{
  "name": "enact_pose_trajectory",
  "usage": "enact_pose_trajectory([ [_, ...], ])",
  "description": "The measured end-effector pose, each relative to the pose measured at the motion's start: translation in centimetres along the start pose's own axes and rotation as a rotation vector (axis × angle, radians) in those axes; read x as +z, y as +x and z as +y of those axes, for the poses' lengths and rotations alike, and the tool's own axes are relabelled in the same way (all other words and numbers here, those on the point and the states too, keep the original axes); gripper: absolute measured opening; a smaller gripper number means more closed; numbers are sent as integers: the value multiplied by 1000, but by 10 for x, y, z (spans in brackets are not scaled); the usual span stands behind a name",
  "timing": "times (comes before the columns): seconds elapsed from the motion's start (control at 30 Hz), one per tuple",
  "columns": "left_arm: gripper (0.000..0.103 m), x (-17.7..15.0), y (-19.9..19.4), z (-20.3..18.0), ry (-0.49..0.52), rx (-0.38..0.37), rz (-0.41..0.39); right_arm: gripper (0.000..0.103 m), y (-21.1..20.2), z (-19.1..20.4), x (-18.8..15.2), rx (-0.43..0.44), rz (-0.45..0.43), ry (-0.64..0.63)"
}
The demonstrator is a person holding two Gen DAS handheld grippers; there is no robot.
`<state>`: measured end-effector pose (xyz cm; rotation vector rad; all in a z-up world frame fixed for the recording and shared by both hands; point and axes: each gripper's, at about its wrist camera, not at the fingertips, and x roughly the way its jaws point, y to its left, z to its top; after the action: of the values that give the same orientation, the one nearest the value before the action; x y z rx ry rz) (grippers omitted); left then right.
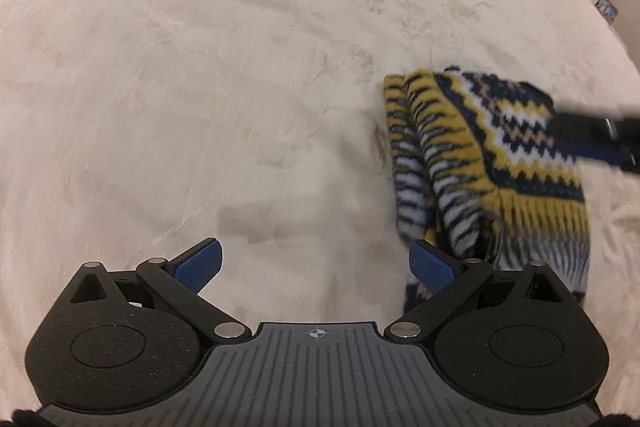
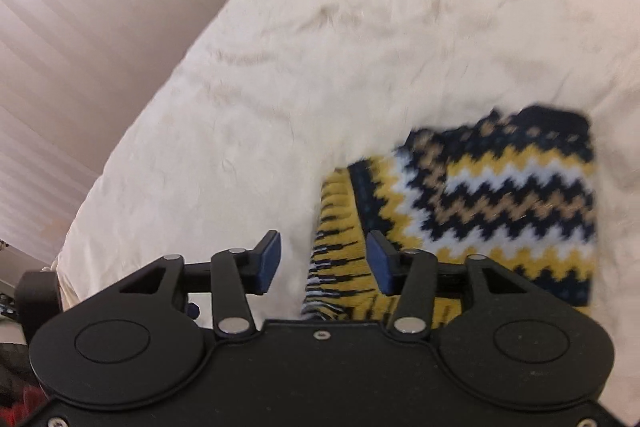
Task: Fold small clothes
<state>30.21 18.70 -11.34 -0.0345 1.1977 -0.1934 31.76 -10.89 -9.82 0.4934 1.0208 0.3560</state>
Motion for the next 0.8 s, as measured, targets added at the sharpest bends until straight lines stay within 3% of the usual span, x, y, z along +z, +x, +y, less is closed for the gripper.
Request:
enact_pose_trajectory([
  [0.13,101,18,1,-3,-8,-64,-7,64,-16,-2,-20,-88,12,-105],
  [0.3,101,44,13,-18,-26,-167,-1,70,-22,18,-64,-182,64,-361],
  [0.5,100,64,38,-45,-7,-255,67,70,-20,51,-111,-186,71,-583],
  [0.6,80,69,53,-58,26,-262,94,69,-11,71,-128,-225,49,-714],
  [0.67,78,70,62,-61,19,-270,113,69,-4,81,-135,-237,45,-790],
  [0.8,54,73,75,-64,13,-296,134,66,14,92,-144,-290,60,-892],
])
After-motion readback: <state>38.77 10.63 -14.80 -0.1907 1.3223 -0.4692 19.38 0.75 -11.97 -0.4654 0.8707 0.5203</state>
